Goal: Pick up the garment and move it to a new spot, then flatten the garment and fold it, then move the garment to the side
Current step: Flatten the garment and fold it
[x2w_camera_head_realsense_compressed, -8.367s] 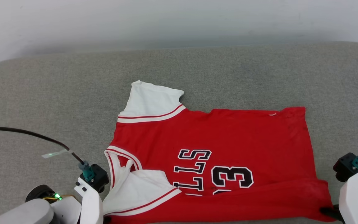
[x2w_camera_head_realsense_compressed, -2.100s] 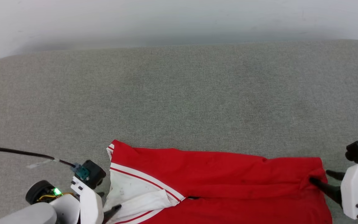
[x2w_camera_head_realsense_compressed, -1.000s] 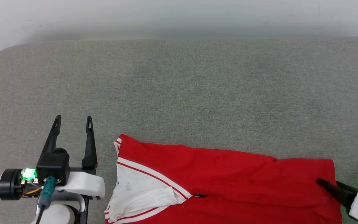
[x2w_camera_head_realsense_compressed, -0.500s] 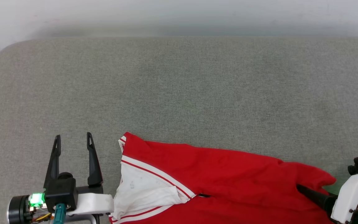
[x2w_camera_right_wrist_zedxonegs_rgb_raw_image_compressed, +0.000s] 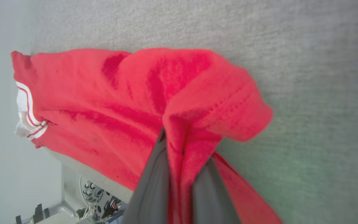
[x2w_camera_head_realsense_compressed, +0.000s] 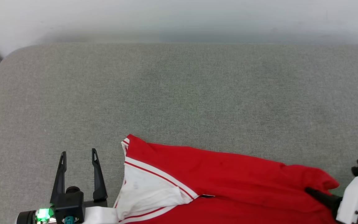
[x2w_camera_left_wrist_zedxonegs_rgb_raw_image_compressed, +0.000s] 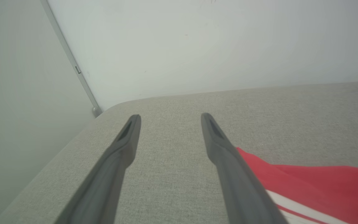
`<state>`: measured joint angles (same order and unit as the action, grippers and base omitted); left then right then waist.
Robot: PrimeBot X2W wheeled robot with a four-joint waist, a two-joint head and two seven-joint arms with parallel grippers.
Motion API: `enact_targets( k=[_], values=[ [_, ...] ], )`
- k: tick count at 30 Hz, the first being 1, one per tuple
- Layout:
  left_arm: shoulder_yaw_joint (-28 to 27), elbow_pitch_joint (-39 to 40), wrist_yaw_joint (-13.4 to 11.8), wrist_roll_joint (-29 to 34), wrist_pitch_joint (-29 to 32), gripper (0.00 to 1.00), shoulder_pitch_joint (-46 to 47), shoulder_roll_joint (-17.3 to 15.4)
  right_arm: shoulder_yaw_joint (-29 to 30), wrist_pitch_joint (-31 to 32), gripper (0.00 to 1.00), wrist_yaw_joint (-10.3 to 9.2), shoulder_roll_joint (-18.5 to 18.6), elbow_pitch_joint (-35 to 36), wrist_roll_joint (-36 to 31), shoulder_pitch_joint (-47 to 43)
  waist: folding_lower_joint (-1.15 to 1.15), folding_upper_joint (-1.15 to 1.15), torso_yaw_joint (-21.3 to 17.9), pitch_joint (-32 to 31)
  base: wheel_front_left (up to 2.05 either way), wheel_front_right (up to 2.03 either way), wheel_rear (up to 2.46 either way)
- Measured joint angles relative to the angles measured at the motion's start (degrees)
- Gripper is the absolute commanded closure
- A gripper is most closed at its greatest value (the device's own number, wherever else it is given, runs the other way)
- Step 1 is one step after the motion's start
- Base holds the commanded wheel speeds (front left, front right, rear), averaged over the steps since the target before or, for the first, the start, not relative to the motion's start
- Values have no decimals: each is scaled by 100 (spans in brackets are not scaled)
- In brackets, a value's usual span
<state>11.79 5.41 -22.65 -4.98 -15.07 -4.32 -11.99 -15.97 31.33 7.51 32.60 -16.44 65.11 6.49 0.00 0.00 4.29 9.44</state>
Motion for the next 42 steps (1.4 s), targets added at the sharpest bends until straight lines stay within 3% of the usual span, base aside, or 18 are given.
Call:
enact_targets(
  k=[11, 16, 22, 30, 37, 42],
  values=[
    [-242, -102, 280, 290, 0, 0, -235, 196, 699, 202, 100, 0, 850, -96, -167, 38, 0, 0, -34, -251, 0, 0, 0],
    [-252, -140, 401, 334, 0, 0, -254, 235, 806, 658, 100, -1, 960, -57, -290, 30, 0, 0, -32, -335, 0, 0, 0],
    [-299, -172, 459, 382, 0, 0, -283, 307, 772, 1205, 100, -1, 531, 862, -274, 20, 0, 0, -19, -398, 0, 0, 0],
    [-310, -179, 555, 426, 0, 0, -273, 321, 143, 1986, 100, -1, -37, 2369, -668, 337, 0, 0, 14, -371, 0, 0, 0],
    [-219, -213, 664, 467, 0, 0, -32, 356, -844, 2292, 100, -1, -499, 2526, -1243, 1115, 0, 0, 157, -225, 0, 0, 0],
    [-198, -236, 704, 465, 0, 0, 57, 383, -1846, 2306, 100, -1, -803, 2162, -1690, 1818, 0, 0, 251, -77, 0, 0, 0]
  ],
)
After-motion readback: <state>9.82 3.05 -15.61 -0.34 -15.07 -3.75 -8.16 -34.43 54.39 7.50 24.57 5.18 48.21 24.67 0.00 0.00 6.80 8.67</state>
